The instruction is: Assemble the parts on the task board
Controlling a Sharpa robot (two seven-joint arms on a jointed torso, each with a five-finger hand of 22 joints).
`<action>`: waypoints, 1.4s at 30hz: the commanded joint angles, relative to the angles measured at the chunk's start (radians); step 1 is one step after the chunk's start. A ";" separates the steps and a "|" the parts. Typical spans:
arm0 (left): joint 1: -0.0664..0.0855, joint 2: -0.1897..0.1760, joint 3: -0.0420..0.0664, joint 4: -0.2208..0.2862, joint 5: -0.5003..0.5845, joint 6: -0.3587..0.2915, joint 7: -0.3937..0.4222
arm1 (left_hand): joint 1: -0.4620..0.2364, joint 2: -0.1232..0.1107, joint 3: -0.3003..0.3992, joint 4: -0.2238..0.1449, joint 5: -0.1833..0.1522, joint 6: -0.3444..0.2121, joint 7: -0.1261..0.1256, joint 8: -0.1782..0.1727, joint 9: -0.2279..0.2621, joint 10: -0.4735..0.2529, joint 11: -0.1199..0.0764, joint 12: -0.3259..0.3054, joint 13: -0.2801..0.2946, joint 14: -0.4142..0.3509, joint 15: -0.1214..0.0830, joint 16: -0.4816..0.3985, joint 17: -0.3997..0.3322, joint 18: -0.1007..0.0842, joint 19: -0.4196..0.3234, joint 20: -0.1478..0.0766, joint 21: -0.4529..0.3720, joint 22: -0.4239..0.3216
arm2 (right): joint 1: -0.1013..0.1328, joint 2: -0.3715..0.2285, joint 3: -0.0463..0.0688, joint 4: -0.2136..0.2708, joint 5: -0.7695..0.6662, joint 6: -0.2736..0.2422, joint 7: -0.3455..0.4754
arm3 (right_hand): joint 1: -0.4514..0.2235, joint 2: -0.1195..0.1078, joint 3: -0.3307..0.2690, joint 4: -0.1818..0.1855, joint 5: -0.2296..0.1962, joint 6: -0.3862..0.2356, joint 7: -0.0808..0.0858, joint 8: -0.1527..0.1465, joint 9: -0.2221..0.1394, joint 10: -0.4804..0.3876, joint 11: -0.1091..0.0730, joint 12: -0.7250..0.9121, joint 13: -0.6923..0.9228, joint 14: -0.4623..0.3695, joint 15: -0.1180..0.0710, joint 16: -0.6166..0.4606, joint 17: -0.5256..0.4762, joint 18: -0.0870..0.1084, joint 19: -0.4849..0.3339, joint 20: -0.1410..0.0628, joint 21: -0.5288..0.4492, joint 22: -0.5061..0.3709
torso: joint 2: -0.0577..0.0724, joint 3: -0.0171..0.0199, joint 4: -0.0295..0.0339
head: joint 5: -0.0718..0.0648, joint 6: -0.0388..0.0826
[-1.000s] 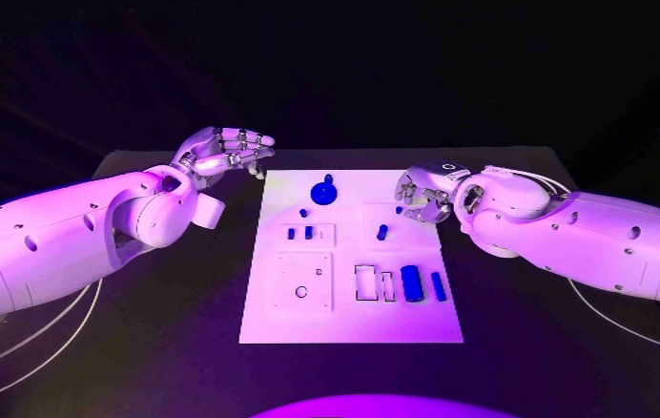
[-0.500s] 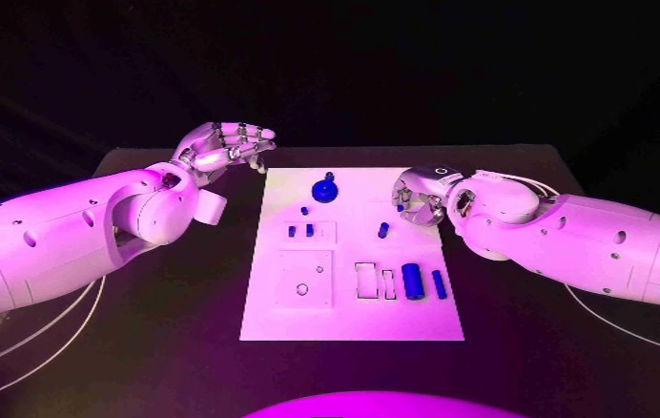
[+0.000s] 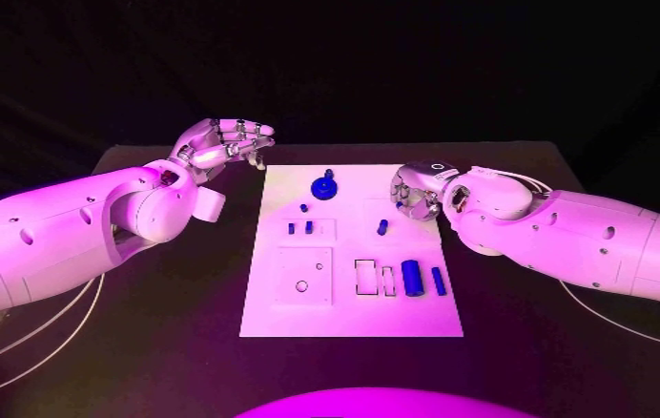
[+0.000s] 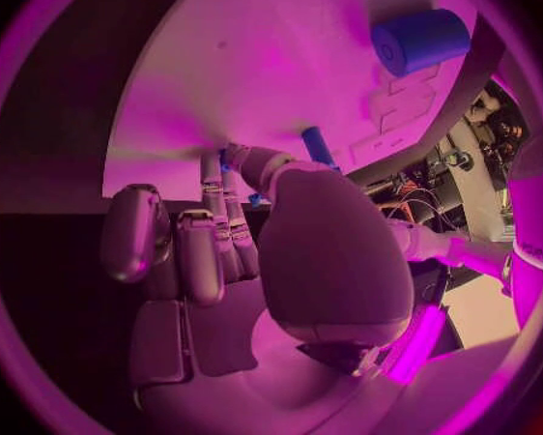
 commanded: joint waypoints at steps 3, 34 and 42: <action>0.001 -0.001 0.001 0.005 0.008 -0.001 0.014 | 0.006 0.004 -0.005 -0.004 0.004 0.006 0.000 0.004 0.001 0.001 0.001 0.004 0.000 -0.007 -0.002 -0.005 -0.001 0.007 0.007 0.001 -0.006 -0.001 | -0.018 0.012 -0.009 -0.001 -0.045 0.034 -0.023 | 0.003 0.027 0.025 -0.027 0.005 0.028 -0.006 0.017 0.011 0.038 -0.008 -0.008 -0.017 0.058 -0.013 0.005 0.035 -0.010 0.010 -0.004 0.016 0.086 | -0.001 0.0002 0.0000 | -0.002 -0.005; 0.001 -0.005 0.001 0.008 0.005 0.000 0.002 | 0.011 0.003 -0.010 -0.005 0.006 -0.001 0.005 0.001 -0.001 -0.015 0.006 -0.001 -0.004 -0.015 0.002 -0.010 -0.006 0.005 0.006 0.002 -0.013 -0.006 | -0.023 -0.013 -0.008 0.046 -0.102 -0.142 -0.041 | -0.007 0.040 0.075 -0.108 0.019 0.070 -0.020 0.037 0.031 0.117 -0.025 -0.030 -0.011 0.059 -0.029 0.007 0.035 -0.020 0.030 -0.021 0.072 0.126 | -0.003 -0.0004 -0.0002 | -0.007 0.002; 0.001 -0.004 0.001 0.005 0.005 0.002 0.000 | 0.012 0.002 -0.013 -0.005 0.007 -0.008 0.008 -0.003 -0.003 -0.021 0.009 -0.002 -0.005 -0.020 0.004 -0.013 -0.009 0.005 0.004 0.004 -0.018 -0.008 | -0.017 -0.031 -0.004 0.065 -0.079 -0.175 -0.030 | -0.008 0.040 0.076 -0.109 0.019 0.071 -0.020 0.038 0.031 0.119 -0.025 -0.031 -0.011 0.059 -0.029 0.008 0.037 -0.020 0.031 -0.021 0.074 0.127 | -0.003 -0.0001 -0.0006 | -0.007 0.003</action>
